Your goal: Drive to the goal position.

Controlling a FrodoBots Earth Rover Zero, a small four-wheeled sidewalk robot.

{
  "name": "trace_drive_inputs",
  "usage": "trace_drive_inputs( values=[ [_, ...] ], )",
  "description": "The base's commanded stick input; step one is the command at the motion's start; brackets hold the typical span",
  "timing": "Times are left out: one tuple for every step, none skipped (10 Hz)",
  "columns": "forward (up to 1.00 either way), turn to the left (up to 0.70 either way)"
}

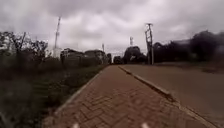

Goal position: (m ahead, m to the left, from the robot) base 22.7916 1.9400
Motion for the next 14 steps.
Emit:
trace_drive_inputs(
  values=[
    [0.70, 0.00],
    [0.70, 0.00],
    [0.70, 0.00],
    [0.70, 0.00],
    [0.70, 0.00],
    [0.70, 0.00],
    [0.70, 0.00],
    [0.70, 0.00],
    [0.70, 0.00],
    [0.70, 0.00],
    [0.70, 0.00],
    [0.70, 0.00],
    [0.70, 0.00],
    [0.70, 0.00]
  ],
)
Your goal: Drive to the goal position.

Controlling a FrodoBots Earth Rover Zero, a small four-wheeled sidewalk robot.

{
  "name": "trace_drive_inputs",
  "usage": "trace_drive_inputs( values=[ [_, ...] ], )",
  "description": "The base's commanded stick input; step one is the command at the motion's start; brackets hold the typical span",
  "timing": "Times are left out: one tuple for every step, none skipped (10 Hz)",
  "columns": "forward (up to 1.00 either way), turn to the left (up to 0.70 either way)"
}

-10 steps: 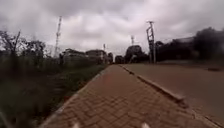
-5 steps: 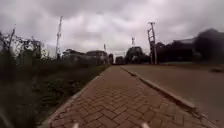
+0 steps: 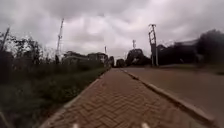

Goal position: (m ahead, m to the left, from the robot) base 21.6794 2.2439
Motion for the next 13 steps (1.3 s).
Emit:
trace_drive_inputs(
  values=[
    [0.70, 0.00],
    [0.70, -0.07],
    [0.70, -0.24],
    [0.70, -0.35],
    [0.70, -0.35],
    [0.70, -0.35],
    [0.70, -0.35],
    [0.70, -0.33],
    [0.70, -0.17],
    [0.70, -0.01],
    [0.70, 0.00],
    [0.70, 0.00],
    [0.70, 0.00]
  ],
)
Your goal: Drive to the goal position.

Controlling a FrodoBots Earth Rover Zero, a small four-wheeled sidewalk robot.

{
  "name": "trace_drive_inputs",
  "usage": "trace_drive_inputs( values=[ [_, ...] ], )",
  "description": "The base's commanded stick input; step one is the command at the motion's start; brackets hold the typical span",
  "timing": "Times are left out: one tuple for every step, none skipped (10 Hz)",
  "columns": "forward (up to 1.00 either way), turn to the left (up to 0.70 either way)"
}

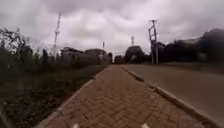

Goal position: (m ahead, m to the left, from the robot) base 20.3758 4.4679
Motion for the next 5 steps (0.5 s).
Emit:
trace_drive_inputs(
  values=[
    [0.70, 0.00],
    [0.70, 0.00],
    [0.70, 0.00],
    [0.70, 0.00],
    [0.70, 0.00]
  ],
)
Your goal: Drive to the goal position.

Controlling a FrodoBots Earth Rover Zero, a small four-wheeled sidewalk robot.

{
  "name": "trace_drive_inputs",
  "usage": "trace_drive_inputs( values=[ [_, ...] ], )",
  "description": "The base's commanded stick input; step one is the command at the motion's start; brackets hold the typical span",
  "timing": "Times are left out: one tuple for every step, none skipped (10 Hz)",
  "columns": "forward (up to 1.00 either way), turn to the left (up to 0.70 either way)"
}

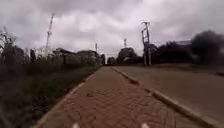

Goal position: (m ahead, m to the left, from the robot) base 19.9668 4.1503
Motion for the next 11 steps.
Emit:
trace_drive_inputs(
  values=[
    [0.70, 0.00],
    [0.70, 0.00],
    [0.70, 0.00],
    [0.70, 0.00],
    [0.70, 0.00],
    [0.70, 0.00],
    [0.70, 0.00],
    [0.70, 0.00],
    [0.70, 0.00],
    [0.70, 0.00],
    [0.70, 0.00]
  ],
)
